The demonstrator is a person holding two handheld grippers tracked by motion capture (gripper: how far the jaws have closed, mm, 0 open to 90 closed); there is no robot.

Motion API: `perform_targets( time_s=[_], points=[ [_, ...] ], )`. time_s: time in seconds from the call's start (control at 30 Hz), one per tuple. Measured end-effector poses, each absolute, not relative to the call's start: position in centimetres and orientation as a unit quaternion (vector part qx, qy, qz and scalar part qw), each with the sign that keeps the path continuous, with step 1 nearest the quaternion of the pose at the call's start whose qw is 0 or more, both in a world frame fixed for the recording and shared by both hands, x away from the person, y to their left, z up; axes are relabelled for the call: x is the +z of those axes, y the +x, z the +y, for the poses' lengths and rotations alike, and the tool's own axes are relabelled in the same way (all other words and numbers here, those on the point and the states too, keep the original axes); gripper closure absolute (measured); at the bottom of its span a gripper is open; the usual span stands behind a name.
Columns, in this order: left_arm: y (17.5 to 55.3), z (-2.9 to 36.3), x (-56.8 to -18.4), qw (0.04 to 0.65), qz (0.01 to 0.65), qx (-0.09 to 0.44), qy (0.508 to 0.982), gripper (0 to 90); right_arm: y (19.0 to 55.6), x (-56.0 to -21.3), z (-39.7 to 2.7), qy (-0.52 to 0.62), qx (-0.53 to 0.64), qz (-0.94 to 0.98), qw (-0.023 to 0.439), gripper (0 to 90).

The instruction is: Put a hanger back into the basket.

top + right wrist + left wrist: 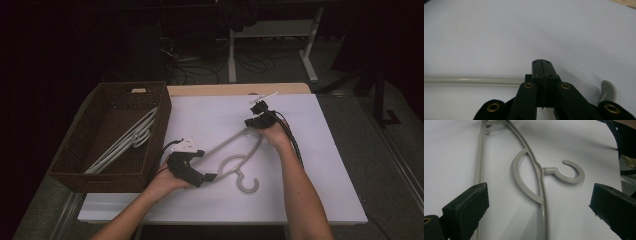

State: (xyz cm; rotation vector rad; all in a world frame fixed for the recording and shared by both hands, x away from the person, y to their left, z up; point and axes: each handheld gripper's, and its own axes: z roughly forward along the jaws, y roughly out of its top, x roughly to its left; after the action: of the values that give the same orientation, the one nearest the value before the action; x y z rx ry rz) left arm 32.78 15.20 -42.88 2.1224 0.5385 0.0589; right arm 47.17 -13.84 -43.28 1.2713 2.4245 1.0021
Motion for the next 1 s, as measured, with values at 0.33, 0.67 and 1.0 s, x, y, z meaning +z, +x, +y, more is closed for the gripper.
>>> perform_targets(
  time_s=[0.33, 0.67, 1.0],
  points=[
    [32.6, 14.7, -43.5, 0.443, 0.206, 0.008, 0.873, 5.6, 47.5, -44.6, -13.0, 0.432, 0.305, 0.841, 0.119, 89.4],
    [32.6, 13.7, -44.6, 0.399, 0.185, -0.019, 0.898, 26.0, 47.9, -44.4, -12.2, 0.432, 0.268, 0.853, 0.120, 89.8],
    [32.7, 12.5, -45.2, 0.352, 0.178, -0.023, 0.919, 50.9, 48.0, -44.5, -12.3, 0.436, 0.271, 0.850, 0.114, 89.9]
  ],
)
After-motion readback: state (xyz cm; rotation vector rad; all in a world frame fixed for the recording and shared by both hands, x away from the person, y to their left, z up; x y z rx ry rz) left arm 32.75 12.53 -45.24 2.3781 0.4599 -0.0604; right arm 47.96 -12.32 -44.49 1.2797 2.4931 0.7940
